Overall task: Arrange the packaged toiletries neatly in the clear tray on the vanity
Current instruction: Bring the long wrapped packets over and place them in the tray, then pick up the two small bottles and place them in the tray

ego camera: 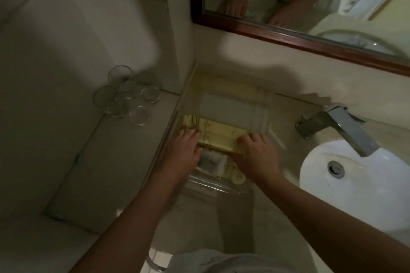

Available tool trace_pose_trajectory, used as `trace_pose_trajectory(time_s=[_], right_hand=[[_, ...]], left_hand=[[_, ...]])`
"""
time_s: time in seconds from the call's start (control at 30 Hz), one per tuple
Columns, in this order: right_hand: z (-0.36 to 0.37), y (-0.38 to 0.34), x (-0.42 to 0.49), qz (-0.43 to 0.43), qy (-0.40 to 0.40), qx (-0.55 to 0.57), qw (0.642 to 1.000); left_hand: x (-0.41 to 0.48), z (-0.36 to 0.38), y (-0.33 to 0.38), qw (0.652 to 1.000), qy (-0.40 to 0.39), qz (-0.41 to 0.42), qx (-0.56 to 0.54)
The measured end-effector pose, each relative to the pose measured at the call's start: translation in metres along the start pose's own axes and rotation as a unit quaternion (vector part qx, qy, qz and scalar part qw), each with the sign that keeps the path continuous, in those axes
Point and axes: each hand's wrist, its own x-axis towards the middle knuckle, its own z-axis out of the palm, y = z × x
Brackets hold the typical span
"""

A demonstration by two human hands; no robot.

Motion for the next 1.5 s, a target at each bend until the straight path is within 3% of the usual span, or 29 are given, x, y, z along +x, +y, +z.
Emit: trace_pose_trajectory(time_s=[0.23, 0.5, 0.67, 0.83, 1.2, 1.5], right_hand=[[-0.006, -0.009, 0.001, 0.047, -0.017, 0.062, 0.997], [-0.015, -0.009, -0.016, 0.117, 0.002, 0.126, 0.985], [-0.015, 0.012, -0.058, 0.141, 0.028, 0.159, 0.977], [-0.016, 0.036, -0.102, 0.166, 0.030, 0.194, 0.966], [-0.033, 0.166, -0.291, 0.292, 0.099, 0.220, 0.926], [-0.052, 0.276, -0.431, 0.401, 0.147, 0.227, 0.875]], left_hand=[[-0.005, -0.005, 0.009, 0.998, -0.040, -0.026, 0.038], [-0.018, -0.005, 0.023, 0.999, -0.021, -0.025, 0.011], [-0.042, 0.009, 0.046, 0.998, 0.007, 0.053, 0.030], [-0.071, 0.032, 0.087, 0.994, -0.016, 0.101, 0.039], [-0.140, 0.101, 0.273, 0.976, -0.050, 0.211, 0.013], [-0.187, 0.172, 0.426, 0.946, -0.122, 0.301, -0.005]])
